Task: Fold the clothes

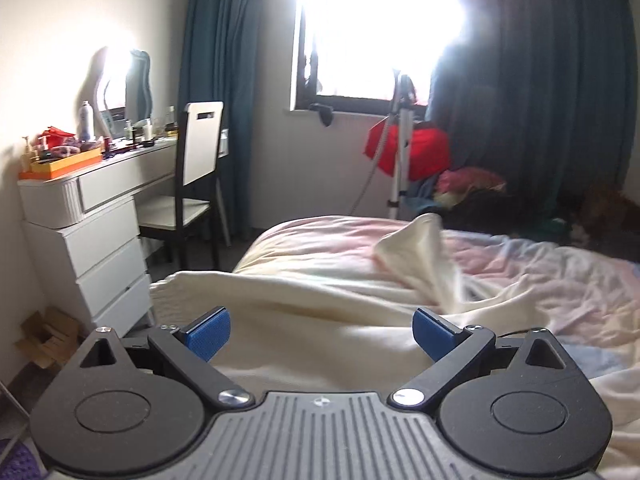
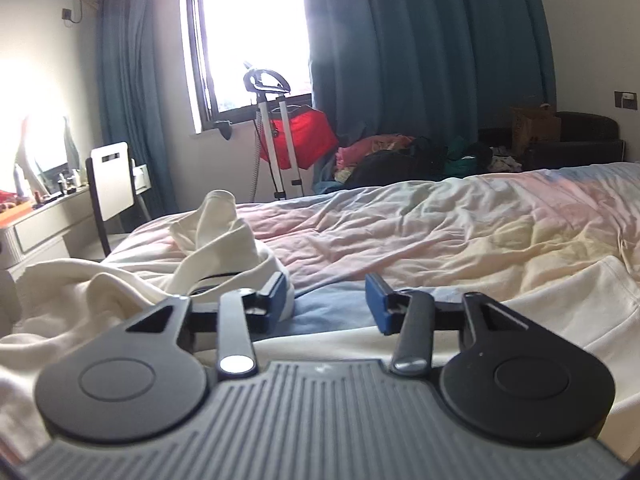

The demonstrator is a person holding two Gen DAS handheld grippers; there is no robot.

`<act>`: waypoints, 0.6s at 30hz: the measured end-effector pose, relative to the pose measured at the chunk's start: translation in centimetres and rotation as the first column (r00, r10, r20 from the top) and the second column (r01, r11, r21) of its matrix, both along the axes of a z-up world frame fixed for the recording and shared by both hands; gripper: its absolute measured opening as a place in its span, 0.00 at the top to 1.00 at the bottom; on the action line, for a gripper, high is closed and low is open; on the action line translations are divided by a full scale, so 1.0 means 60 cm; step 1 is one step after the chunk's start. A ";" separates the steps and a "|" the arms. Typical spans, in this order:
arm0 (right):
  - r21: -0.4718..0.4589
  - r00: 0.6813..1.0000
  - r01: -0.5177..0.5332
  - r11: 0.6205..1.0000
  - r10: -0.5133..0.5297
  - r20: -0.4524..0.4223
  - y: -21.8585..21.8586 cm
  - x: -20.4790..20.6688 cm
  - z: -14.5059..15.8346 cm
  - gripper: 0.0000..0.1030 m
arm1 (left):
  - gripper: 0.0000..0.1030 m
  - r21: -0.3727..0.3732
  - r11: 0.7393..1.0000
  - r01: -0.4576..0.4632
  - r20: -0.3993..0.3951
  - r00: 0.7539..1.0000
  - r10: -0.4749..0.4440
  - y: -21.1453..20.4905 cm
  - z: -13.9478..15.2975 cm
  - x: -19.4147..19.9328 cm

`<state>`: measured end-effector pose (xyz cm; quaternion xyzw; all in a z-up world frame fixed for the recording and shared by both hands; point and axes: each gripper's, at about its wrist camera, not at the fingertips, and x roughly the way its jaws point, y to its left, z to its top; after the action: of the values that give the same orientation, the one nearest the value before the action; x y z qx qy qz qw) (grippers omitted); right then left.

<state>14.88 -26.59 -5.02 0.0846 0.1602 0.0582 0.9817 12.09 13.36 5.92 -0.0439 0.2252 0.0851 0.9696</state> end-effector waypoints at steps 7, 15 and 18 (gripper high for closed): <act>0.194 0.999 -0.035 0.980 0.042 -0.033 -0.049 -0.028 0.004 0.86 | 0.02 -0.060 0.990 0.128 0.075 0.989 -0.124 -0.183 -0.017 0.010; 0.284 0.982 -0.103 0.953 0.144 -0.126 -0.058 0.085 0.010 0.69 | 0.02 -0.121 0.977 0.175 0.059 0.984 -0.168 -0.173 -0.103 0.059; 0.246 0.974 -0.141 0.959 0.179 -0.140 -0.025 0.175 0.014 0.39 | 0.03 -0.115 0.980 0.161 0.063 0.986 -0.155 -0.154 -0.129 0.085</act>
<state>25.40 -28.10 -4.16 0.1912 0.2374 0.1492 0.9407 17.21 4.13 -1.84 -0.0860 0.2064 -0.0070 0.9747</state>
